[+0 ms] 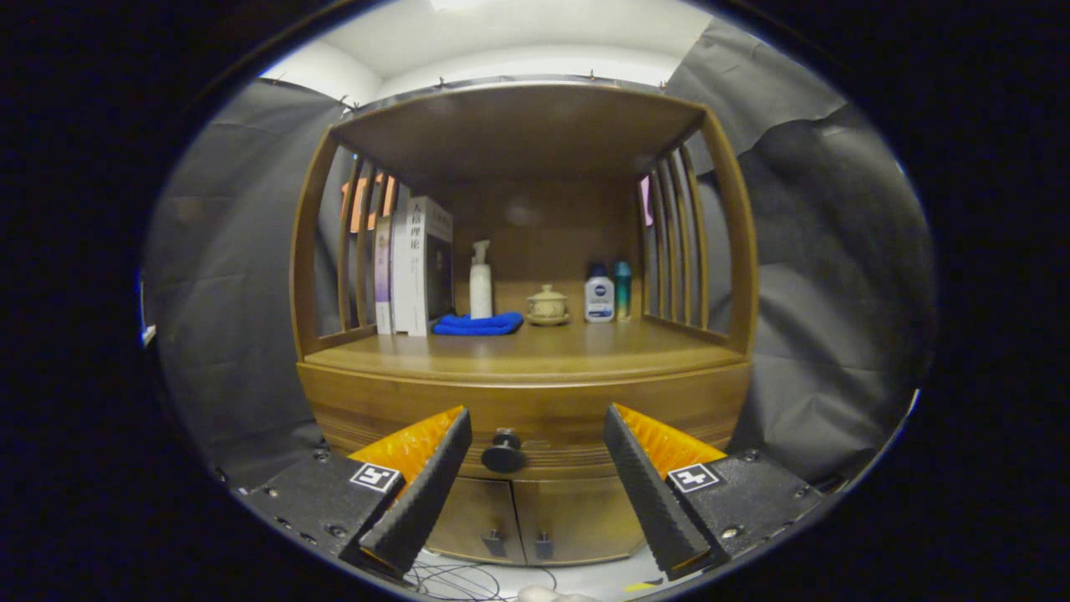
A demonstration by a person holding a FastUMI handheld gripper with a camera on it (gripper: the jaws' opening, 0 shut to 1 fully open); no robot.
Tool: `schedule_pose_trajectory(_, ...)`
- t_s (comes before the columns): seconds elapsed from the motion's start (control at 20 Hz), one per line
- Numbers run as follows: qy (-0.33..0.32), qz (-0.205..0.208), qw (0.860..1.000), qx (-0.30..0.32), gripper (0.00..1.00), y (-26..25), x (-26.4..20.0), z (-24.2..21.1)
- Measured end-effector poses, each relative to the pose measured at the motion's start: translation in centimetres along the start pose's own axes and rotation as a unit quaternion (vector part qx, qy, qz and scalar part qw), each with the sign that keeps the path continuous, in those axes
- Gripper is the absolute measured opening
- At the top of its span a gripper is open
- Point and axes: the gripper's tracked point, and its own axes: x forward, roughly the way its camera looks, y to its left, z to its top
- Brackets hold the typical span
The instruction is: Pull open the drawer, take out the items inside it, and place them on the countertop above the cabinet.
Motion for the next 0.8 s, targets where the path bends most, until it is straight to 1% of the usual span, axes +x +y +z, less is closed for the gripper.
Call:
schedule_pose_trajectory(0.25, 0.037, -0.004, 0.999, -0.005, 1.00, 1.5, 4.5, -4.0)
schedule_pose_trajectory(0.45, 0.043, -0.018, 0.999, -0.016, 1.00, 1.4, 6.0, -5.2)
schedule_pose_trajectory(0.5, 0.049, -0.013, 0.999, -0.019, 1.00, 1.6, 6.3, -5.6)
schedule_pose_trajectory(0.55, 0.049, -0.013, 0.999, -0.019, 0.94, 1.7, 6.5, -5.8)
schedule_pose_trajectory(0.7, 0.056, -0.009, 0.998, -0.019, 0.72, 2.0, 7.1, -6.5)
schedule_pose_trajectory(0.8, 0.047, -0.013, 0.999, -0.021, 0.57, 2.0, 7.3, -6.3)
